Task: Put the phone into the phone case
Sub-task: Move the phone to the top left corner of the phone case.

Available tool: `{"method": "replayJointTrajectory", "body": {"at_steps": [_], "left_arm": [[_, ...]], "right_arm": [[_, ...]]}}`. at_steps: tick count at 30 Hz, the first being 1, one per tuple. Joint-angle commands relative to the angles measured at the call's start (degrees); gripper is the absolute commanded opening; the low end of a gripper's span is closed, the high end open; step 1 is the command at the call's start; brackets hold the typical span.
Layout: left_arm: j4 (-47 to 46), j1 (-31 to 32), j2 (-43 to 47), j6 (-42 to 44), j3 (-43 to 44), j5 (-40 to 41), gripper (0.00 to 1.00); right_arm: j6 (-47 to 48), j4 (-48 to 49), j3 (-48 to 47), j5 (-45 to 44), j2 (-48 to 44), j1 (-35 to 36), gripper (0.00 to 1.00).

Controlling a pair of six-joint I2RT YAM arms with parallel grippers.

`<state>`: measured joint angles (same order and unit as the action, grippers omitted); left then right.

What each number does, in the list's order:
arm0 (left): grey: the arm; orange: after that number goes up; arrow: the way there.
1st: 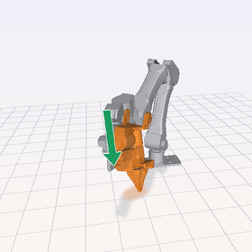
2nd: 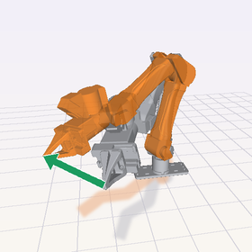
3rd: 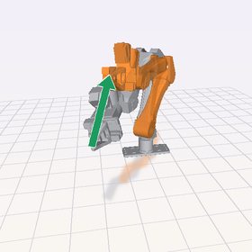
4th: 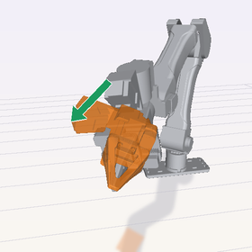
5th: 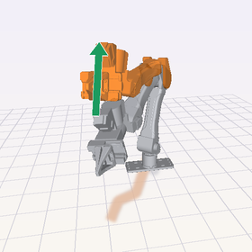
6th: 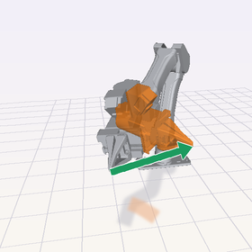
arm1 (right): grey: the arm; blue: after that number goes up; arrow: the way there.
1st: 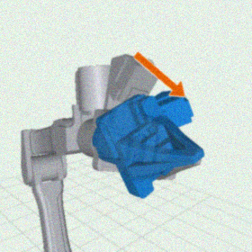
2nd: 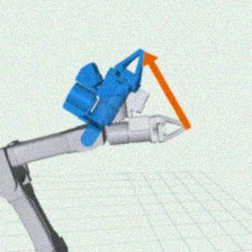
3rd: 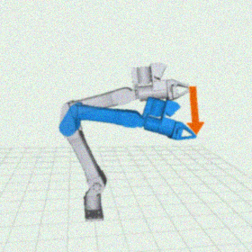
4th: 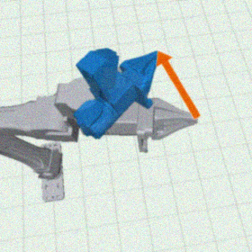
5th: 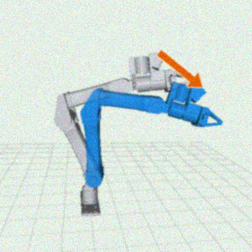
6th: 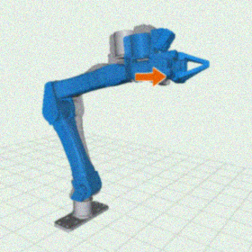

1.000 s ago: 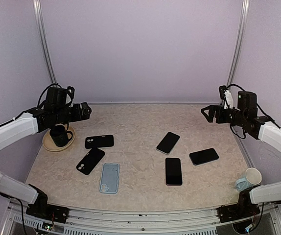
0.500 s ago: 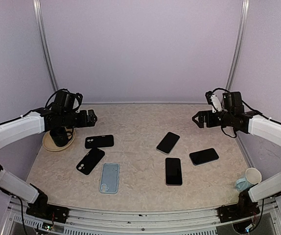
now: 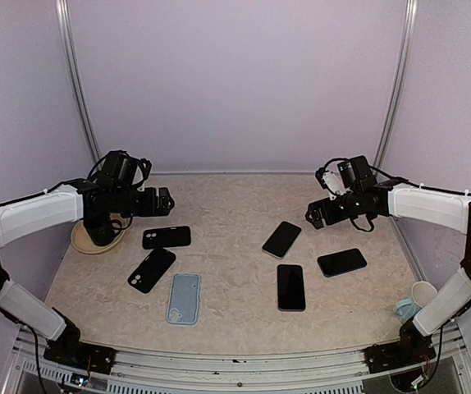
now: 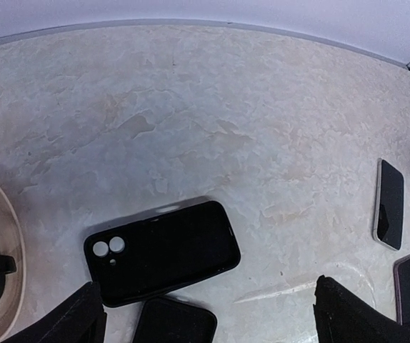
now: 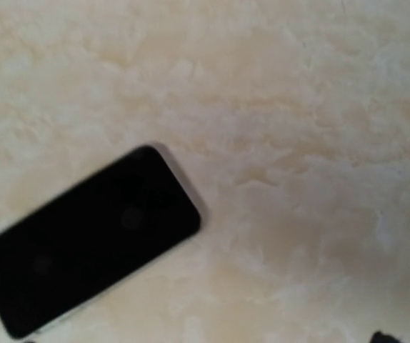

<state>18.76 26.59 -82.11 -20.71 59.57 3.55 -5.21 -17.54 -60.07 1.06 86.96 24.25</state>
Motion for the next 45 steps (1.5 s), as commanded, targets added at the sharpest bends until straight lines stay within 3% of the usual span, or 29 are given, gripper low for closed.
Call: {"method": "replayJointTrajectory", "body": {"at_steps": [1,8,21,33,45], "left_arm": [[-1.20,2.31,-1.79,-0.80,2.39,-0.46,0.99],[-2.06,6.63,-5.40,-1.35,5.00,1.61,0.99],[-8.14,15.76,-14.98,-4.47,11.37,-3.28,0.99],[-12.45,16.39,-22.21,-7.39,17.29,-9.16,0.99],[-13.29,16.39,-21.12,-7.77,15.71,-7.64,0.99]], "right_arm": [[1.57,-3.51,-2.85,-5.46,2.99,1.14,1.00],[0.13,-3.82,-4.65,-8.11,6.29,1.15,1.00],[-0.66,-4.29,-6.10,-6.63,8.88,1.19,1.00],[4.61,-7.53,-3.49,-12.32,11.68,7.74,1.00],[7.28,-8.40,-4.78,-14.08,18.32,11.79,1.00]]}}
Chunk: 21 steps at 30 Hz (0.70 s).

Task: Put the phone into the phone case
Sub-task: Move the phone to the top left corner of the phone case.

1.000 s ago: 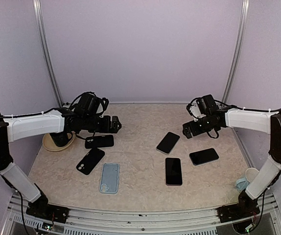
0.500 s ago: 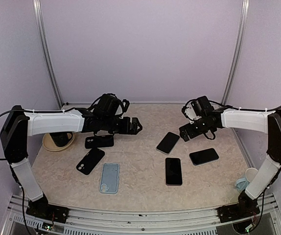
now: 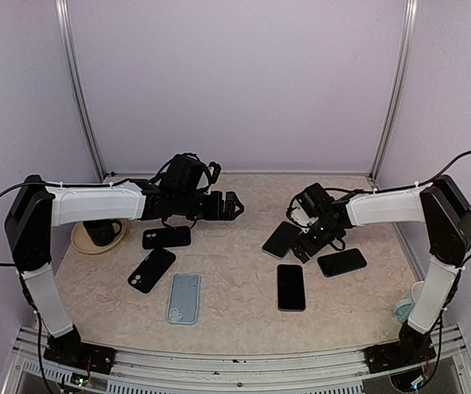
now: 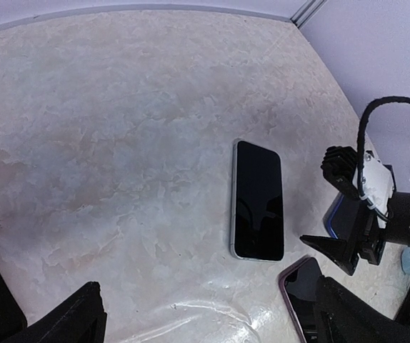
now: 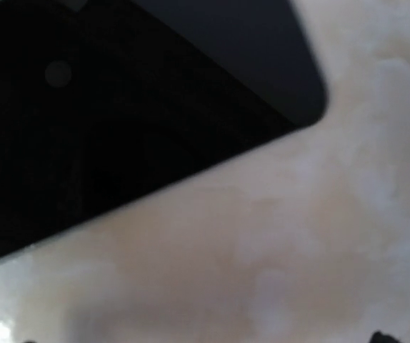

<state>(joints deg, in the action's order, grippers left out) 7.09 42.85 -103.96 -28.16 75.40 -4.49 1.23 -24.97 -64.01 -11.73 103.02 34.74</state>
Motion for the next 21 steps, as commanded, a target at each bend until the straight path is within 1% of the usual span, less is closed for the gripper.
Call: {"method": "replayJointTrajectory", "body": {"at_steps": [1,12,21], "left_arm": [[-1.64,0.08,0.92,-0.31,-0.28,0.64,0.99],[-2.17,-0.96,2.36,-1.09,-1.91,1.88,0.99],[-3.22,-1.88,3.43,-1.98,-3.28,2.27,0.99]], "right_arm": [[0.79,-0.99,-1.16,-1.43,2.86,1.51,1.00],[0.42,-0.21,-4.51,-3.71,7.17,4.59,1.00],[-1.13,-0.11,-9.78,-6.64,11.50,5.50,1.00]]}}
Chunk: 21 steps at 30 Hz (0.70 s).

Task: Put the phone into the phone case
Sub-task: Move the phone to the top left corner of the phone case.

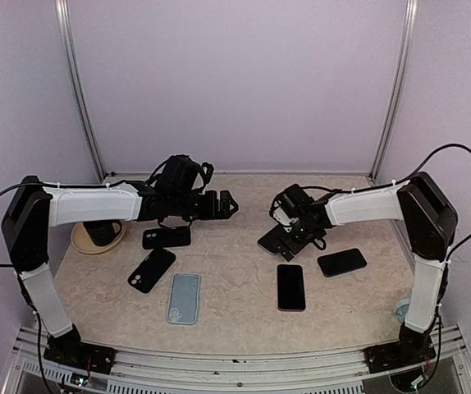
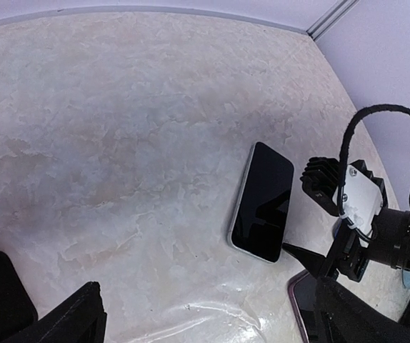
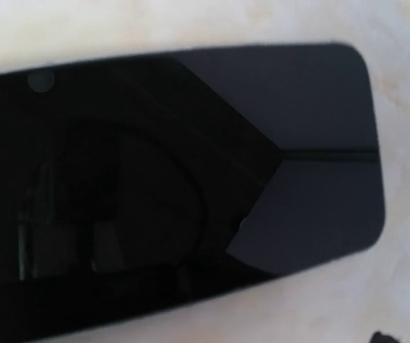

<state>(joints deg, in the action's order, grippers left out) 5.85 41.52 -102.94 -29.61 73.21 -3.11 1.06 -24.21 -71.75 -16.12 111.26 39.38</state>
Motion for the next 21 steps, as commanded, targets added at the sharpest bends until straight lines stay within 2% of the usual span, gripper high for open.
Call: {"method": "replayJointTrajectory", "body": {"at_steps": [1,16,21], "left_arm": [[-1.97,-0.62,2.53,-0.61,-1.18,1.02,0.99],[-1.69,-1.00,3.50,-0.80,-1.33,1.12,0.99],[-1.38,-1.13,4.10,-0.73,-1.40,1.27,0.99]], "right_arm": [[-0.89,-0.85,-2.73,-2.63,3.72,0.88,1.00],[0.84,-1.19,-12.58,-3.68,11.12,0.87,1.00],[3.70,-1.30,-15.46,-1.11,11.96,0.35,1.00]]}}
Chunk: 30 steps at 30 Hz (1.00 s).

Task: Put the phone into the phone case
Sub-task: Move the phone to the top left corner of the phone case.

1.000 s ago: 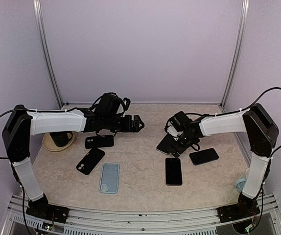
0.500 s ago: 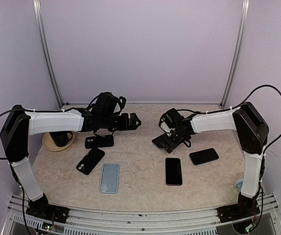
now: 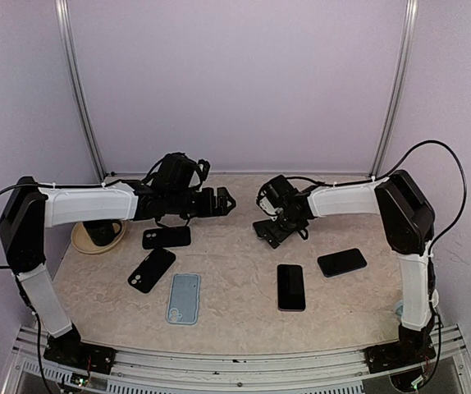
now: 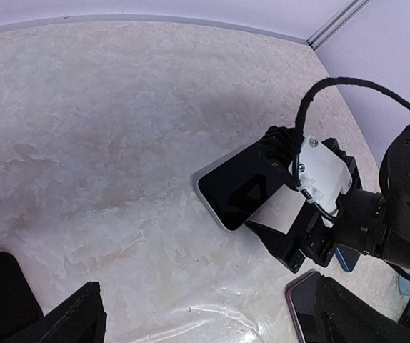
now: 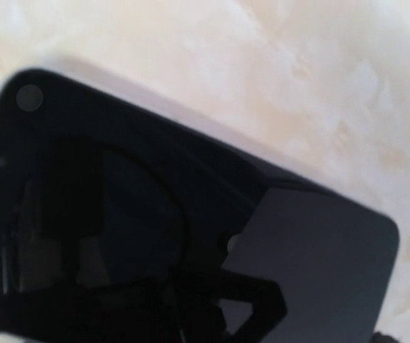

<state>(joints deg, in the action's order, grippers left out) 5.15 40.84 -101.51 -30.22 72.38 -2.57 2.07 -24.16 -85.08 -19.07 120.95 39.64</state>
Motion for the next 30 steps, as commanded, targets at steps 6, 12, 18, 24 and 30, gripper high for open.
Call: {"method": "replayJointTrajectory", "body": {"at_steps": [6,12,18,24,30], "left_arm": [[-0.23,-0.67,3.75,-0.02,-1.08,1.07,0.99],[0.01,-0.85,5.24,0.06,-2.57,1.55,0.99],[0.08,-1.02,7.30,0.07,-4.60,2.31,0.99],[0.67,-1.11,9.62,-0.02,-6.37,3.68,0.99],[0.98,-1.20,11.44,-0.02,-7.49,4.41,0.99]], "right_arm": [[5.28,-3.21,-6.24,7.49,3.43,-2.74,1.00],[8.37,-4.13,-8.68,14.09,4.52,-6.35,1.00],[12.60,-4.62,-10.75,18.94,5.92,-9.17,1.00],[18.43,-3.44,-10.19,28.25,5.30,-10.25,1.00],[22.21,-5.75,-13.56,37.46,7.37,-13.03,1.00]]}}
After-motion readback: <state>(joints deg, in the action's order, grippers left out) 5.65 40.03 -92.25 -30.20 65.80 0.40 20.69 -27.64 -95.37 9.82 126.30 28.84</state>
